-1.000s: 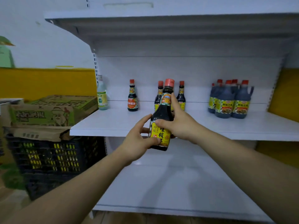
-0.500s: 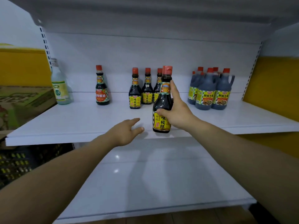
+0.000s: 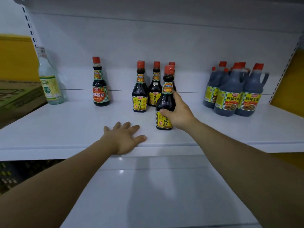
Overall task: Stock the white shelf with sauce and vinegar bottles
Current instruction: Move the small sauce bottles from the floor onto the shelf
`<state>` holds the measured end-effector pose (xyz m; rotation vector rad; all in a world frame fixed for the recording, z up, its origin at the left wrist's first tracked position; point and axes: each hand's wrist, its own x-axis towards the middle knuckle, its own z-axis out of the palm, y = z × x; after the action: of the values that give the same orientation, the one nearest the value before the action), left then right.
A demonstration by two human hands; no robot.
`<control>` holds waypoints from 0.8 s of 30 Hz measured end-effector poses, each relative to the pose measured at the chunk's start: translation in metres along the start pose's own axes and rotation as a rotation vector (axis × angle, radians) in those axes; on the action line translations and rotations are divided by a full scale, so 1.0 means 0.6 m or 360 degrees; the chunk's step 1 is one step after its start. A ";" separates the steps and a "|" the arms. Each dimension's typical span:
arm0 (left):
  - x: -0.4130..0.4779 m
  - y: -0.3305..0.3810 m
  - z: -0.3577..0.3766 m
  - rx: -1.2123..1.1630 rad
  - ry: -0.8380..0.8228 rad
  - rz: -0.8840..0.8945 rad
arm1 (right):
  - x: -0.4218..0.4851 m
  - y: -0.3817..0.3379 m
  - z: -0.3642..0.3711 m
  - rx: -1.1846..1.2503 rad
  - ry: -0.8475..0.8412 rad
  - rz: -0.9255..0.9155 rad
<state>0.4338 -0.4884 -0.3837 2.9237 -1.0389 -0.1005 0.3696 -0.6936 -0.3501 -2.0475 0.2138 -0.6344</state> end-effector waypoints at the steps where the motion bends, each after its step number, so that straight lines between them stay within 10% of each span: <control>1: 0.002 -0.002 0.001 0.0005 0.0001 0.0004 | 0.015 0.006 0.004 -0.0011 0.0008 0.0008; 24: 0.011 -0.008 0.012 0.0041 0.0029 0.0023 | 0.193 0.068 0.056 -0.0026 -0.0028 0.0038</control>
<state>0.4412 -0.4890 -0.3916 2.9338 -1.0663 -0.0603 0.4895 -0.7357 -0.3577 -2.0625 0.2333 -0.6018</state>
